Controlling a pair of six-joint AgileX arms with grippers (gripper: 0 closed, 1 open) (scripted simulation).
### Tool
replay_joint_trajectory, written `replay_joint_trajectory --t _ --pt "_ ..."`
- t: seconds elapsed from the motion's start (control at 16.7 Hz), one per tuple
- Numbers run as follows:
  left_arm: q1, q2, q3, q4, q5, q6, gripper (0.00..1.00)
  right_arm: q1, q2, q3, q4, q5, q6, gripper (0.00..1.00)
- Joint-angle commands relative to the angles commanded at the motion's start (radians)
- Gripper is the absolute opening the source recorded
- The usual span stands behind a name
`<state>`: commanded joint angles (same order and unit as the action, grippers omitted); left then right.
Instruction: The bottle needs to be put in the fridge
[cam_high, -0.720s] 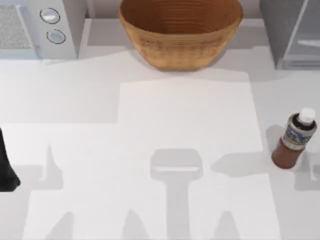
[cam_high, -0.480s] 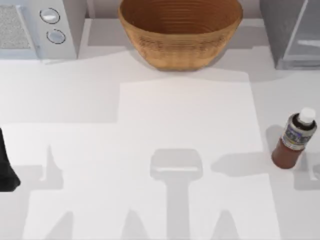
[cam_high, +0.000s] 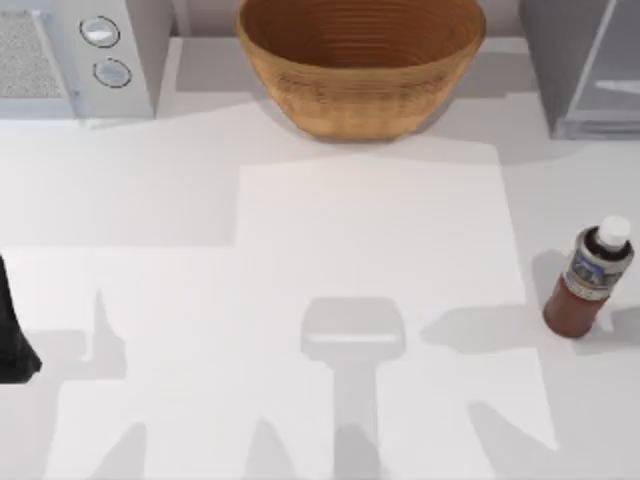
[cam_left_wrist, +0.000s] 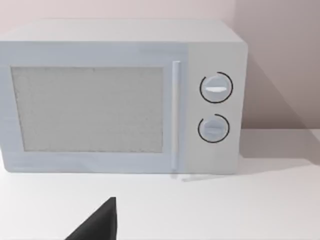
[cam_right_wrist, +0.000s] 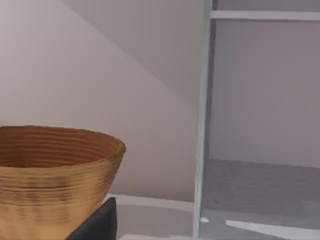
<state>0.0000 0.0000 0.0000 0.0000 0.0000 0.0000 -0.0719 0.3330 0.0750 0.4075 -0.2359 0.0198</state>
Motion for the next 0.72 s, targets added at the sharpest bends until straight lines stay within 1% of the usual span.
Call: replay_joint_trajectory --t 0.24,0.72 --pt "0.0 0.0 0.0 0.0 0.0 0.0 1.0 -0.047 0.279 0.046 0.27 -0.145 -0.033 1.0" --pt "0.0 0.0 0.0 0.0 0.0 0.0 1.0 -0.149 0.911 0.064 0.769 -0.476 -0.093 1.0"
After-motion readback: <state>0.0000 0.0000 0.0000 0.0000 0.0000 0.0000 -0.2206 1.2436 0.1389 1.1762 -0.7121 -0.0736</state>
